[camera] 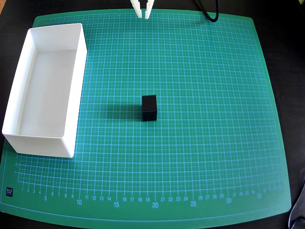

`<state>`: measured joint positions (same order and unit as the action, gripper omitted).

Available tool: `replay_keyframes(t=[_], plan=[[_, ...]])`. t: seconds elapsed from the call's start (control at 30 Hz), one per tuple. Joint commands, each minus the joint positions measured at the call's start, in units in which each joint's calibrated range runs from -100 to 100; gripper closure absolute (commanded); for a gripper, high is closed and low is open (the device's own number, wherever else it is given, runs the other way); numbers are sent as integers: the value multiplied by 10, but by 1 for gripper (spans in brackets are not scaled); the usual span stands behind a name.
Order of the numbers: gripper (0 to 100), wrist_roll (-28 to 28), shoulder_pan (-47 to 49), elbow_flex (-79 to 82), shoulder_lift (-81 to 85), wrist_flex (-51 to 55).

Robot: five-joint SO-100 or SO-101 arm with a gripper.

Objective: Grab the black cube and put it in the white bin

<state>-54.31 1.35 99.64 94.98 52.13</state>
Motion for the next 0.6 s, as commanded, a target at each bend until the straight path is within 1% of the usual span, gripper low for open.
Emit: replay_keyframes(t=[0.0, 0.57], plan=[[98, 1, -3, 2, -2, 3], [98, 1, -3, 2, -2, 3]])
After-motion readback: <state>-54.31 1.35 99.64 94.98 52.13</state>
